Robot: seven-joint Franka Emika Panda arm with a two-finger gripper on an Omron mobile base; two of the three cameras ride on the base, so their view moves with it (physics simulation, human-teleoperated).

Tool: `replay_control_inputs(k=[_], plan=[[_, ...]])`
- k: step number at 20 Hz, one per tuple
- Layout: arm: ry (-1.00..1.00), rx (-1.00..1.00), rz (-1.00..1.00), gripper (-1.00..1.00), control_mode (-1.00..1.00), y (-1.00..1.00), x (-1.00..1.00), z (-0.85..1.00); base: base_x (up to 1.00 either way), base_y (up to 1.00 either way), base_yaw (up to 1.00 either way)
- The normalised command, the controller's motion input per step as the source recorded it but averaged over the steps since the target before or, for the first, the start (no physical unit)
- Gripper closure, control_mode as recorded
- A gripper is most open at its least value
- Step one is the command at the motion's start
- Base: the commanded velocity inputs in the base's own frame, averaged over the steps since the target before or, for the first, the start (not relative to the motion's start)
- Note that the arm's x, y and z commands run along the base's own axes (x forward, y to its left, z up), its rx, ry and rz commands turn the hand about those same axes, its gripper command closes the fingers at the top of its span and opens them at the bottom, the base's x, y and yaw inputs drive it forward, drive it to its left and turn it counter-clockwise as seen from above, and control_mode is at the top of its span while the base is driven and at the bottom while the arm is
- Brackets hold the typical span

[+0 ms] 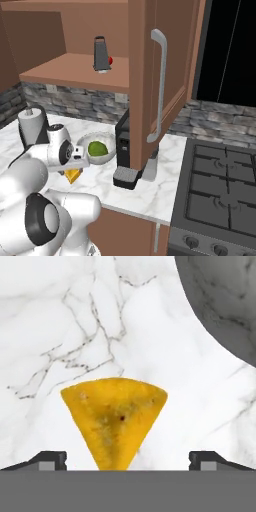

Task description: Pick the cheese from the fridge and the cheese grater from the cabinet and place them next to the salad bowl.

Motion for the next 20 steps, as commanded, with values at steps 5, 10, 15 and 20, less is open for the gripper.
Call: replay_control_inputs(k=[5, 10, 15, 20], plan=[[0.0, 0.0, -0.05, -1.0, -1.0, -0.08, -0.09, 0.38, 0.0, 0.0, 0.0], [0.0, 0.0, -0.07, -1.0, -1.0, -0.15, -0.11, 0.41, 0.0, 0.0, 0.0], [-0.03, 0.02, -0.05, -1.0, -1.0, -0.14, -0.17, 0.42, 0.0, 0.0, 0.0], [-0.02, 0.05, -0.05, -1.0, -1.0, -0.16, -0.23, 0.44, 0.0, 0.0, 0.0]])
